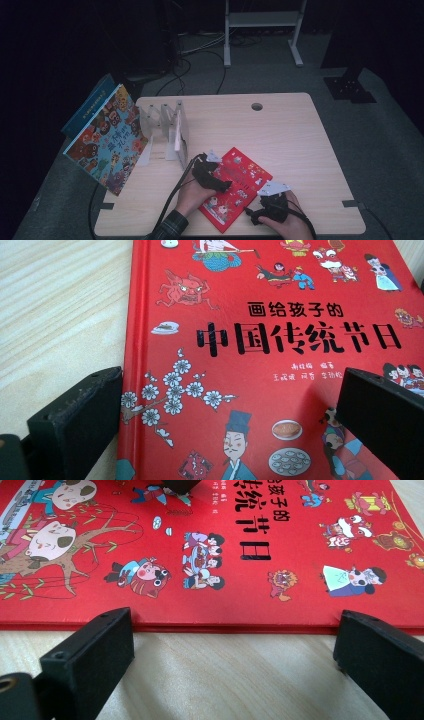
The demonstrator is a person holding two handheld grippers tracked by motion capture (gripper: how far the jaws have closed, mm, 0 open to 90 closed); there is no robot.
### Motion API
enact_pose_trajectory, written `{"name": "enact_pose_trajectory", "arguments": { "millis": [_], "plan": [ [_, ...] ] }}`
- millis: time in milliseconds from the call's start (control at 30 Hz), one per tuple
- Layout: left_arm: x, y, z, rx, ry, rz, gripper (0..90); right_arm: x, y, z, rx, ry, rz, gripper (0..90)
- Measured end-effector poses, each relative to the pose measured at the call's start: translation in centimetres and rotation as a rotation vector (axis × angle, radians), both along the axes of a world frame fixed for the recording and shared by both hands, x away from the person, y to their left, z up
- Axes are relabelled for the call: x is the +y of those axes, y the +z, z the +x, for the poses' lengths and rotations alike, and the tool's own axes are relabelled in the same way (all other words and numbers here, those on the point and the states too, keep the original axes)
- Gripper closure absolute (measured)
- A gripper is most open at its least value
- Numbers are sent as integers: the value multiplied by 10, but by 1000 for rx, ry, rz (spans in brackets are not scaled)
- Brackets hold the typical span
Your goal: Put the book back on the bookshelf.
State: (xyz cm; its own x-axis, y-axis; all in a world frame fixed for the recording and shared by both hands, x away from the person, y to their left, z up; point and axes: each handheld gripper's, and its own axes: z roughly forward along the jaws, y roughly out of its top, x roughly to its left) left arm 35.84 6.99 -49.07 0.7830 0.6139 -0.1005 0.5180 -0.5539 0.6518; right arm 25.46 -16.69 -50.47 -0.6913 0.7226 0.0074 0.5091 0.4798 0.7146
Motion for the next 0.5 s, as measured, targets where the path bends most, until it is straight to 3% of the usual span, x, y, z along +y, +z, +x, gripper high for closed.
{"name": "enact_pose_trajectory", "arguments": {
  "millis": [300, 400, 500],
  "plan": [
    [1, 2, 1, 19, -6, 3, 0, 1, 0, 1, 5, -4, -8, 0],
    [4, 3, 2, 41, 4, -29, 15, 0, 0, 1, 5, -2, -8, 0],
    [4, 5, 2, 40, 2, -26, 16, 0, 0, 1, 5, -2, -8, 0]
  ]
}}
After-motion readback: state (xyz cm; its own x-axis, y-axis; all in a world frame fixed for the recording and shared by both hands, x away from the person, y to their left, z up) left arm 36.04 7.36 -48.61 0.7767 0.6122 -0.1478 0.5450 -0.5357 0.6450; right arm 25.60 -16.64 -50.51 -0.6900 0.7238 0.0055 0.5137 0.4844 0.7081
